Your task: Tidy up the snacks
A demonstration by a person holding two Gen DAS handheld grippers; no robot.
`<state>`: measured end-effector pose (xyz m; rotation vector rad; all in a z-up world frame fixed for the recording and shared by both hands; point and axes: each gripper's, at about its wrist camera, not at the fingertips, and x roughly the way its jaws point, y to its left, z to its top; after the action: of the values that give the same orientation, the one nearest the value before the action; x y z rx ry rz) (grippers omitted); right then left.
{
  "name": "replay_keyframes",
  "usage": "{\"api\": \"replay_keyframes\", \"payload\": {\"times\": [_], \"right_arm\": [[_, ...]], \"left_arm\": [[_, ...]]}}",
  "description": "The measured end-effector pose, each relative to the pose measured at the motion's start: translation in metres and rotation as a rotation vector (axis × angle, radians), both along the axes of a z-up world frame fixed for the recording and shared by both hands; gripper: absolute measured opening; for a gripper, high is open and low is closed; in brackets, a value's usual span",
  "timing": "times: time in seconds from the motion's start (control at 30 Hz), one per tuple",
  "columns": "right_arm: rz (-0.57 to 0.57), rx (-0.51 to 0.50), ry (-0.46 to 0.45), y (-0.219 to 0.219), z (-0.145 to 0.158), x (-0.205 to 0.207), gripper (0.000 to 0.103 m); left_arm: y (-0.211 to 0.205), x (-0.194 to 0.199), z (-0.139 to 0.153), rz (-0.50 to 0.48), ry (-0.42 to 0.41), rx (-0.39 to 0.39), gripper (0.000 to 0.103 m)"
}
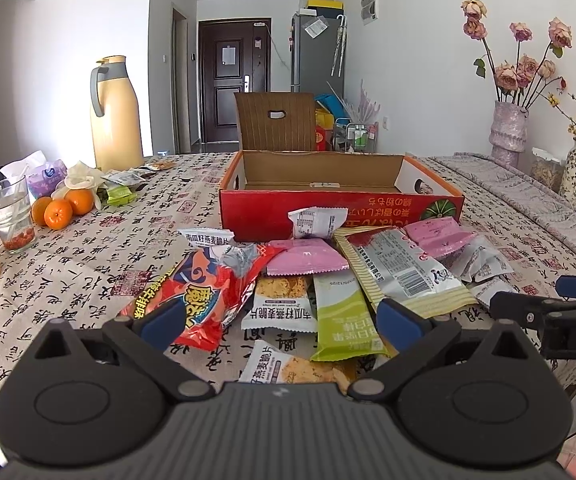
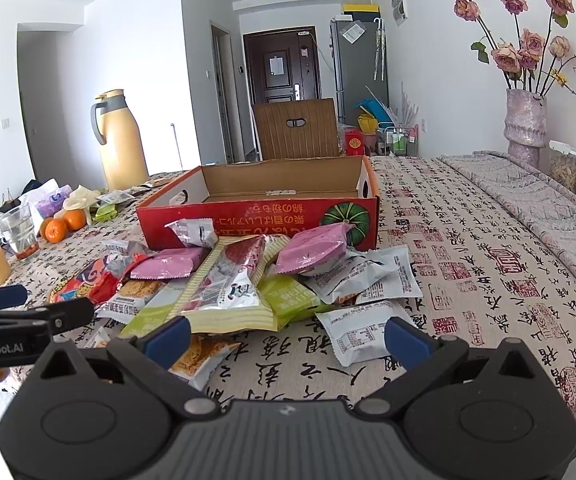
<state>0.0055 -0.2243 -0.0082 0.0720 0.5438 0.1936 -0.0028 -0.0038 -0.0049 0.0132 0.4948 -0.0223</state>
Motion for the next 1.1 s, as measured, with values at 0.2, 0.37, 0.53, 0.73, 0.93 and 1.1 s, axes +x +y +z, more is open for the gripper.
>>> {"api": "replay_keyframes", "payload": {"times": [0.2, 0.37, 0.53, 0.73, 0.93, 1.1], "right_arm": [[0.000, 0.001, 0.001, -0.0006, -0.0023, 0.0005, 0.103], [-0.001, 0.001, 0.002, -0.0012, -0.0032, 0.0008, 0.103], [0.000, 0.002, 0.004, -0.0013, -0.0032, 0.0010, 0.103], [-0.001, 0.002, 0.005, -0.0012, -0.0033, 0.0011, 0.103], [-0.001, 0.003, 0.005, -0.0015, -0.0035, 0.0009, 0.103], [-0.001, 0.003, 0.006, -0.0016, -0.0033, 0.0012, 0.103]], "left_arm": [[-0.0018, -0.0009, -0.0007, -0.008, -0.001, 0.004, 0.103], [0.0005, -0.0006, -0.0015, -0.013, 0.002, -0.012, 0.103], [0.0014, -0.0006, -0.0016, -0.013, 0.003, -0.017, 0.103], [0.0016, -0.0008, -0.0022, -0.014, 0.004, -0.020, 0.103], [0.0017, -0.0004, -0.0030, -0.015, 0.004, -0.020, 0.103], [0.0017, -0.0003, -0.0028, -0.015, 0.004, -0.021, 0.103]]}}
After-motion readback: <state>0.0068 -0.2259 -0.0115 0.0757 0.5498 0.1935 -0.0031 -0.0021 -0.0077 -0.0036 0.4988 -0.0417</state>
